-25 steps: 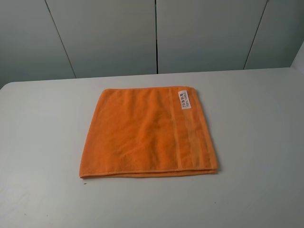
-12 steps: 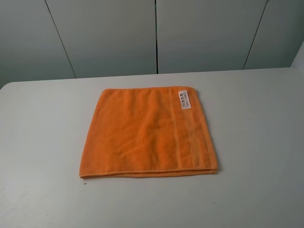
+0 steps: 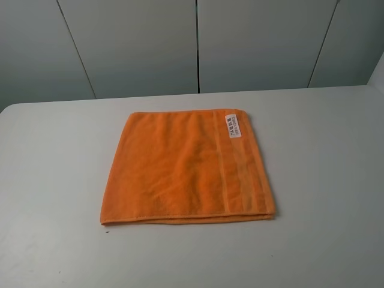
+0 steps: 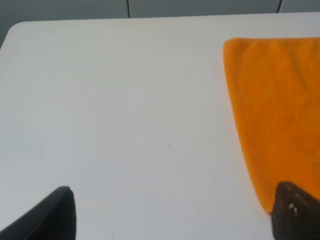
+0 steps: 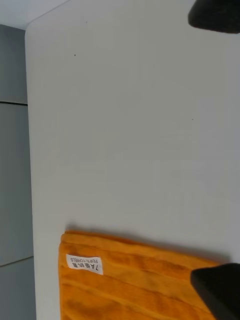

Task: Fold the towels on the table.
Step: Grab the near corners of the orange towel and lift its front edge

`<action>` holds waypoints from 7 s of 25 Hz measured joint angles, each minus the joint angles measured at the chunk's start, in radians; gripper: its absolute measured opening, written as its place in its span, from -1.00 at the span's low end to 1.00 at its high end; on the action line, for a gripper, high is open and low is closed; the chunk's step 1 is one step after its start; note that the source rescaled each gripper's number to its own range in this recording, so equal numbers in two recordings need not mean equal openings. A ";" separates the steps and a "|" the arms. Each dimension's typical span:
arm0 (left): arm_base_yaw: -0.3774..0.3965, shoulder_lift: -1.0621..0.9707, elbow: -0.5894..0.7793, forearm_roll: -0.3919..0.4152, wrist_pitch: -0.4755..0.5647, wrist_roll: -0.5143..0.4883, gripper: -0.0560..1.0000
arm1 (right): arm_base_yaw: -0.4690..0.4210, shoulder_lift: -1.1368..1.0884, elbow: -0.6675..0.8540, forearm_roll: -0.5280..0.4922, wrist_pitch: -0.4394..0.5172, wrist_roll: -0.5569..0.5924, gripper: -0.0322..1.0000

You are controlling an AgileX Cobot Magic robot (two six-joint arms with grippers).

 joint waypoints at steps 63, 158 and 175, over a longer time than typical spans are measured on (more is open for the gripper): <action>-0.448 1.551 -0.228 -0.068 -0.408 1.075 1.00 | 0.807 1.756 -0.245 -0.084 -0.503 -0.865 1.00; -0.596 1.826 -0.228 -0.144 -0.646 0.947 1.00 | 0.719 1.879 -0.261 -0.025 -0.567 -0.858 1.00; -0.596 1.826 -0.228 -0.113 -0.679 0.947 1.00 | 0.719 1.879 -0.261 -0.024 -0.572 -0.858 1.00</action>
